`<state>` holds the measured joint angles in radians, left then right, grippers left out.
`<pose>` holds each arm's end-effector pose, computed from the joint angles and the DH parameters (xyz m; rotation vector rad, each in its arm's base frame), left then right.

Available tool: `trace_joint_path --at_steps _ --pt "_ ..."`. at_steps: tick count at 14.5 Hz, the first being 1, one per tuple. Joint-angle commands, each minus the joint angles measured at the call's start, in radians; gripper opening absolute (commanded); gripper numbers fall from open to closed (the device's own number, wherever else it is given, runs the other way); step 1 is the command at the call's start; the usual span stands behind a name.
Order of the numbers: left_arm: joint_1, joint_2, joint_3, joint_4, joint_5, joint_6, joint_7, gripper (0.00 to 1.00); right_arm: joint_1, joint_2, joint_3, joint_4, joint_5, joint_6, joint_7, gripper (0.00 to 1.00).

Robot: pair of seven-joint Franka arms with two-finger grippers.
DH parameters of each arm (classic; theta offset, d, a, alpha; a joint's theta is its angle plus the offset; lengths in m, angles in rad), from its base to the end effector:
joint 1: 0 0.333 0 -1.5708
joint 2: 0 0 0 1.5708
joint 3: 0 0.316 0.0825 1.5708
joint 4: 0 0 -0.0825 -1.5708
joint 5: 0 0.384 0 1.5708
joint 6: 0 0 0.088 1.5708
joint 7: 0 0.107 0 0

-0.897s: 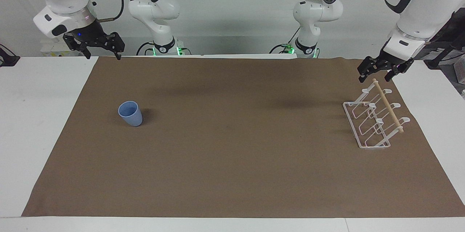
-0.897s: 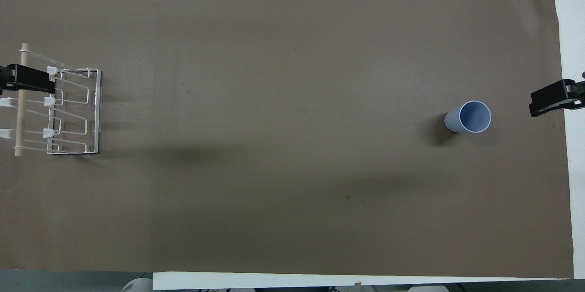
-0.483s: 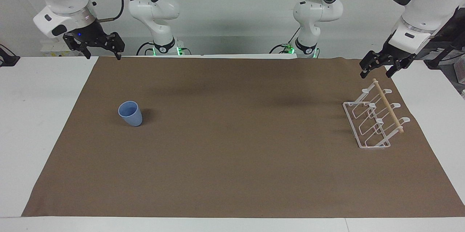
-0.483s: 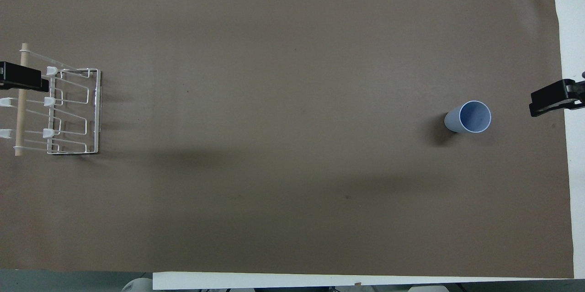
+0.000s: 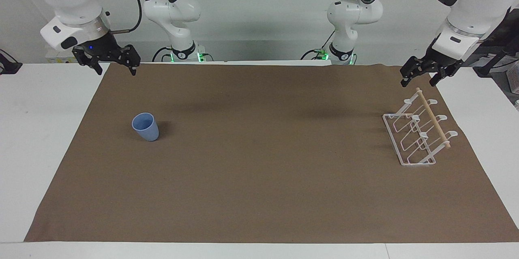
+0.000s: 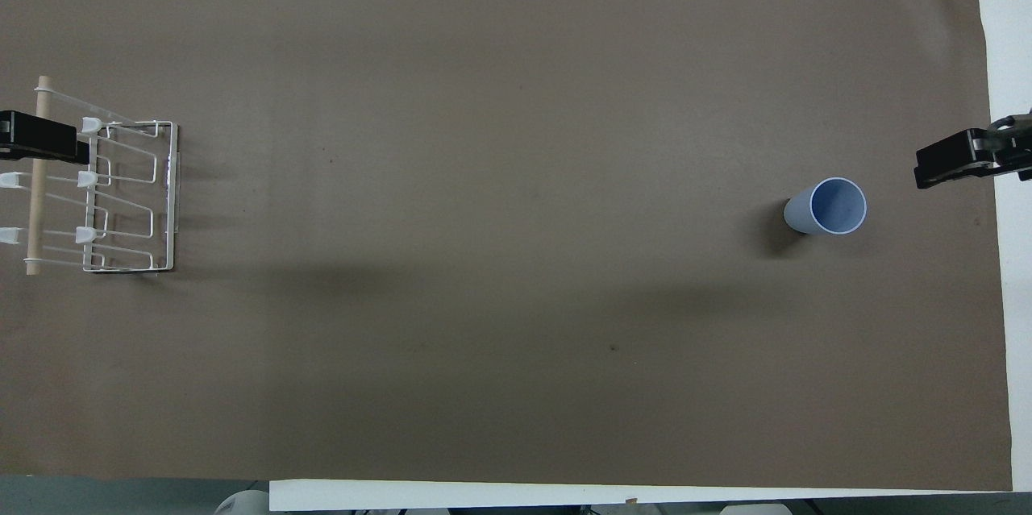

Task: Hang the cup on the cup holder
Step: 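Reach the right gripper down to the blue cup rim and grasp it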

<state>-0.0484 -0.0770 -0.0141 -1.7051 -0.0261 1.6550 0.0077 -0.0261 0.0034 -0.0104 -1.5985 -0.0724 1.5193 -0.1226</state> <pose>0.5357 -0.0364 0.6102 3.1138 -0.1064 0.0408 0.5482 -0.0281 0.6056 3.0702 0.1311 -0.1354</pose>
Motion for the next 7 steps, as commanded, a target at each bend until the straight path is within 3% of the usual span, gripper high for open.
trace_joint_path --at_steps 1,4,7 --pt "-0.015 -0.015 0.005 0.005 -0.006 -0.027 -0.008 1.0 -0.057 0.049 -0.003 -0.098 0.086 0.145 -0.09 1.0" --pt "-0.015 -0.023 0.006 0.005 -0.008 -0.034 -0.009 1.0 -0.083 0.056 -0.005 -0.259 0.095 0.333 -0.152 1.0" --pt "-0.015 -0.023 0.005 0.005 -0.008 -0.035 -0.009 1.0 -0.098 0.099 -0.005 -0.325 0.095 0.447 -0.183 0.99"
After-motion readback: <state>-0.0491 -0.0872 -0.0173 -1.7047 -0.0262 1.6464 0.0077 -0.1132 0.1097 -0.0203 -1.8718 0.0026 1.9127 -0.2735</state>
